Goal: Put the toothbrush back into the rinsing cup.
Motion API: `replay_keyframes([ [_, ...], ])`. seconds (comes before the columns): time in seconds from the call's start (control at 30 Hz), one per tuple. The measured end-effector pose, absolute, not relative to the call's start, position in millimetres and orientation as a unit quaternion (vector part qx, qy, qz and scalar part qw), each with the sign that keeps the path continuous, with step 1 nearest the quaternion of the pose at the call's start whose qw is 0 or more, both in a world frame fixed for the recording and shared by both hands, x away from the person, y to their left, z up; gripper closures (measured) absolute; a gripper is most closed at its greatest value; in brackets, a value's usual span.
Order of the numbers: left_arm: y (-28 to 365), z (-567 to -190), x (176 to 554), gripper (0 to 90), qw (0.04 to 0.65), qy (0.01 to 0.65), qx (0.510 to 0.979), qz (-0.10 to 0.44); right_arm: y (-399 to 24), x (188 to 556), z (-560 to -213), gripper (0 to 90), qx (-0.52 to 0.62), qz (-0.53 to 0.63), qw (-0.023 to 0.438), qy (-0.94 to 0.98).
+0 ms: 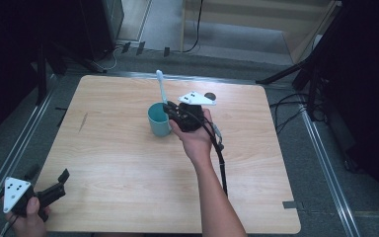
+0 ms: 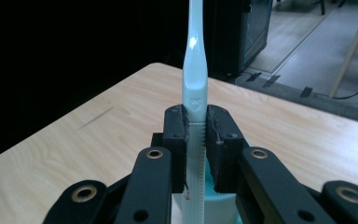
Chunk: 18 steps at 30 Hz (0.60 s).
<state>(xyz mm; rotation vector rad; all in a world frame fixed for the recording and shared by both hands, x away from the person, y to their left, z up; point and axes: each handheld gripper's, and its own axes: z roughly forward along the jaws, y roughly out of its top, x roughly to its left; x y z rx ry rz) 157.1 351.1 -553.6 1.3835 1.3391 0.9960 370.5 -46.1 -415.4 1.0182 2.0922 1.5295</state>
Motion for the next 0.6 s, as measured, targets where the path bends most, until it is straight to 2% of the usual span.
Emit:
replay_keyframes([
  [0.2, 352, -554, 157, 8.0, 0.470, 0.547, 0.562, 0.405, -32, 382, -416, 79.4, 0.355, 0.557, 0.200, 0.724],
  [0.6, 353, -554, 157, 8.0, 0.473, 0.548, 0.559, 0.404, -24, 401, -436, 79.4, 0.372, 0.557, 0.211, 0.712],
])
